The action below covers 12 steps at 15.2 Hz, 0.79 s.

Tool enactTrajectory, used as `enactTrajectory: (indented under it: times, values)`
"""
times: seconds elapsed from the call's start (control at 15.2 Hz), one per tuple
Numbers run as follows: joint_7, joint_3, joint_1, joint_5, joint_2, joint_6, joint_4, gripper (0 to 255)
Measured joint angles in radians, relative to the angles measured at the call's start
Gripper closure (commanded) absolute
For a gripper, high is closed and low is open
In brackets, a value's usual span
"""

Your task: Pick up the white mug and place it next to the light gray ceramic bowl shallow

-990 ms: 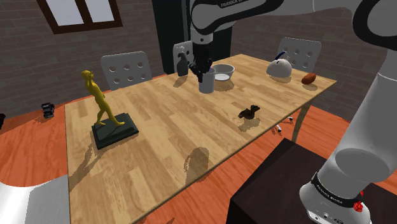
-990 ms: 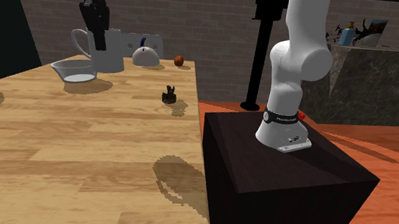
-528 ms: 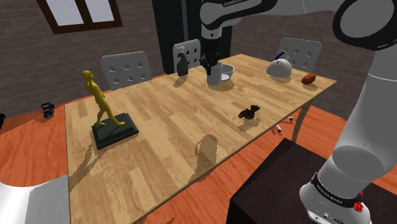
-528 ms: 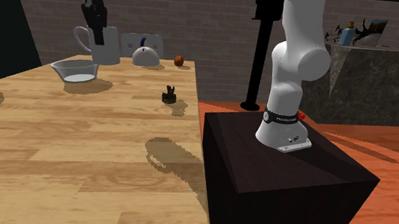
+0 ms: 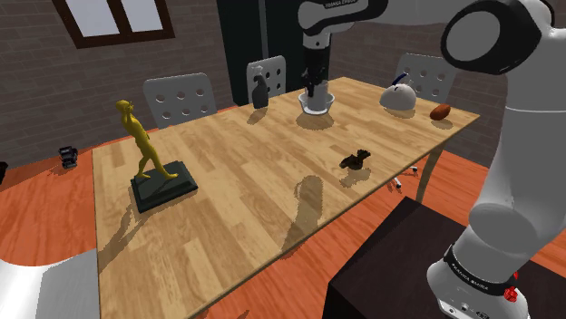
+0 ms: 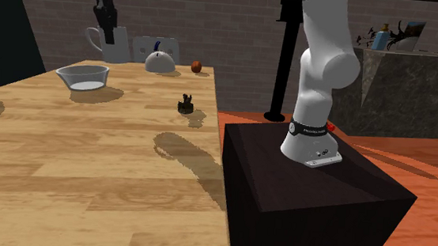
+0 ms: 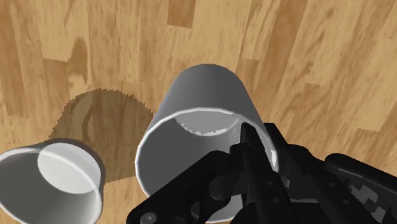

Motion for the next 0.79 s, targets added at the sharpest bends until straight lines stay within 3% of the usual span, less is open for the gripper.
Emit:
enactTrajectory:
  times: [0.33, 0.53, 0.79]
  values:
    - [-0.082, -0.027, -0.052, 0.004, 0.124, -0.058, 0.180, 255]
    - [-0.136, -0.041, -0.089, 0.008, 0.226, -0.121, 0.346, 255]
    - [-0.195, -0.055, -0.131, 0.010, 0.430, -0.254, 0.682, 255]
